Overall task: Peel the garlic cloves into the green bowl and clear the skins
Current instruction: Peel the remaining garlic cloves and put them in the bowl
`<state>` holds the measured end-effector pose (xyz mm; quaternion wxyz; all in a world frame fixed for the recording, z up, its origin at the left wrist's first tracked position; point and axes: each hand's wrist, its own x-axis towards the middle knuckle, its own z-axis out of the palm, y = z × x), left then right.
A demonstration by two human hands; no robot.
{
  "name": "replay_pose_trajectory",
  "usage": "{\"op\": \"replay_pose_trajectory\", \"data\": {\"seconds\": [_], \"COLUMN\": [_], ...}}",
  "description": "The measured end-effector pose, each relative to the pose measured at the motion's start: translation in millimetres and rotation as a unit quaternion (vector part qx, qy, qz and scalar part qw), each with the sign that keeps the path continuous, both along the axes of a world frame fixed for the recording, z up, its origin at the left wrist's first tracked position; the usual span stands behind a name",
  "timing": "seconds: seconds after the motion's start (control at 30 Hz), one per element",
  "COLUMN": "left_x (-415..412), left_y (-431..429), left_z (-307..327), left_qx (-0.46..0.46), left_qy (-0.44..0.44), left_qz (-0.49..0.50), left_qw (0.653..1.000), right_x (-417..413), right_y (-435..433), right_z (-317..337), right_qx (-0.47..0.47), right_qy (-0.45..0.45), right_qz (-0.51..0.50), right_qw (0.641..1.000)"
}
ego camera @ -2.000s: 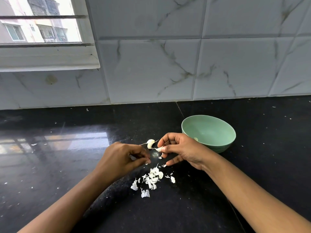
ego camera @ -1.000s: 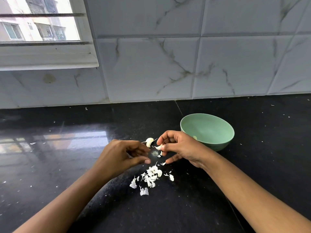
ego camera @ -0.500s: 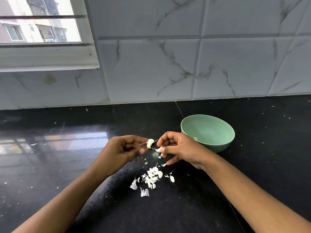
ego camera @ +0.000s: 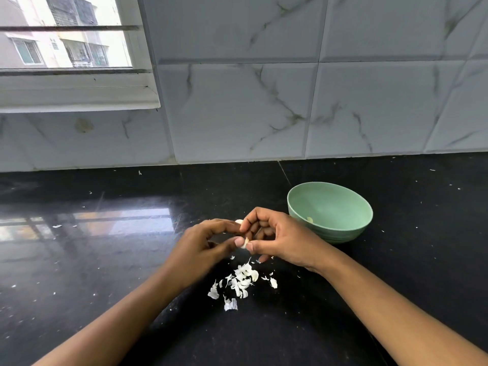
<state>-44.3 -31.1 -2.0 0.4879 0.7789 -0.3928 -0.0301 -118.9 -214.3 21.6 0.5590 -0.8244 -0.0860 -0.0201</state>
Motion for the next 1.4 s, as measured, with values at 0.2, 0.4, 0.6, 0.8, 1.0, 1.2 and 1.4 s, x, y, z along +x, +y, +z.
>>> {"op": "replay_pose_trajectory", "data": {"seconds": [0.2,0.4,0.6,0.8,1.0,1.2,1.4], "left_x": [-2.4,-6.6,-8.9,-10.3,-10.9,2.3,3.7], "left_y": [-2.0,-3.9,-3.3,-4.9,-4.7,5.0,11.1], "left_z": [1.2,4.2,6.0,3.1,7.0,9.7,8.1], "left_qx": [-0.029,-0.085,-0.108,-0.152,-0.11,0.072,0.36], "left_qy": [0.136,0.214,0.241,0.305,0.329,0.061,-0.173], "left_qz": [-0.044,-0.021,-0.01,0.007,-0.003,0.036,0.052], "left_qw": [0.989,0.973,0.964,0.94,0.938,0.995,0.915], "right_x": [0.1,1.9,2.7,-0.7,1.9,5.5,9.6], "right_y": [0.1,4.1,7.9,9.6,6.8,-5.1,-12.1], "right_z": [0.1,-5.3,-7.5,-5.2,-5.7,-3.2,-14.1], "right_qx": [0.02,0.079,0.101,0.082,0.052,-0.022,-0.217], "right_qy": [-0.025,-0.014,-0.028,-0.059,-0.07,-0.069,-0.091], "right_qz": [-0.002,-0.041,-0.06,-0.058,-0.067,-0.089,-0.143], "right_qw": [0.999,0.996,0.993,0.993,0.994,0.993,0.961]}}
